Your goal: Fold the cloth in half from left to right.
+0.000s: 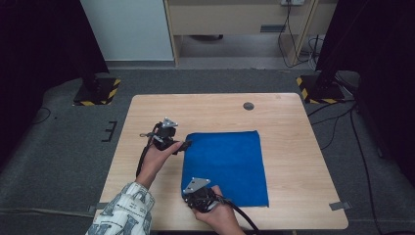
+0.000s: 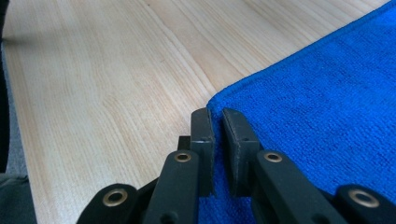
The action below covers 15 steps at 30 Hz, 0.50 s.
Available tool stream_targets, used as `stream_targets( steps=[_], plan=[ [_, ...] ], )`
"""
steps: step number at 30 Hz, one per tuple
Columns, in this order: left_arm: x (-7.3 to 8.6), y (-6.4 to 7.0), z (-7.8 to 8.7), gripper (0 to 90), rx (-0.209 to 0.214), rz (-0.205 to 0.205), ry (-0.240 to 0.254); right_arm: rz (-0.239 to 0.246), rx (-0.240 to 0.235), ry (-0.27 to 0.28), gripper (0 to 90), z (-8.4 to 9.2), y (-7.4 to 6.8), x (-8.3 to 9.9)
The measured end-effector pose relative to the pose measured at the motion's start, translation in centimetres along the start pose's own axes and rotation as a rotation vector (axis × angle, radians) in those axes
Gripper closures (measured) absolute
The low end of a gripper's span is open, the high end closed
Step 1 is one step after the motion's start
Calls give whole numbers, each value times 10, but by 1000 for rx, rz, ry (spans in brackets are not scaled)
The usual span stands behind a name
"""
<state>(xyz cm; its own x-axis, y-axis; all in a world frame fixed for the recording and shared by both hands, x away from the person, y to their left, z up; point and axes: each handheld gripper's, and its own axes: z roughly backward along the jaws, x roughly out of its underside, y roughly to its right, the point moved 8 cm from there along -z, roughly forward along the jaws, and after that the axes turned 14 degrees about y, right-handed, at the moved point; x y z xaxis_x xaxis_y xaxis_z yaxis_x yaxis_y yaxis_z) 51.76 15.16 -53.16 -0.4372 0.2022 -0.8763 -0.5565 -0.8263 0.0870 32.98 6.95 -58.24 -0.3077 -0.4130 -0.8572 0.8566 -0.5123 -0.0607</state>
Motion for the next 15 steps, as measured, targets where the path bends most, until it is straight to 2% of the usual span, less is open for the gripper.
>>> stream_targets(
  steps=[3, 4, 7, 8, 11, 13, 15],
  plan=[
    [3, -7, -10, 173, -10, -3, -22, -3, -5, 1, 834, 0, 0, 0],
    [4, -8, -13, 210, -8, -8, -27, -12, -5, 0, 834, 0, 1, 1],
    [3, -9, -23, 261, -4, -56, -31, -17, -2, 10, 836, 0, 1, 1],
    [3, -10, -26, 282, -3, -58, -38, -21, 1, 15, 837, 0, 0, 1],
    [7, -13, -37, 296, -18, -68, -59, -31, 13, 35, 839, 0, 0, 2],
    [9, -14, -43, 301, -18, -63, -70, -32, 20, 40, 839, 1, 0, 3],
    [12, -16, -48, 310, -18, -75, -85, -28, 30, 45, 839, 1, -1, 3]
  ],
)
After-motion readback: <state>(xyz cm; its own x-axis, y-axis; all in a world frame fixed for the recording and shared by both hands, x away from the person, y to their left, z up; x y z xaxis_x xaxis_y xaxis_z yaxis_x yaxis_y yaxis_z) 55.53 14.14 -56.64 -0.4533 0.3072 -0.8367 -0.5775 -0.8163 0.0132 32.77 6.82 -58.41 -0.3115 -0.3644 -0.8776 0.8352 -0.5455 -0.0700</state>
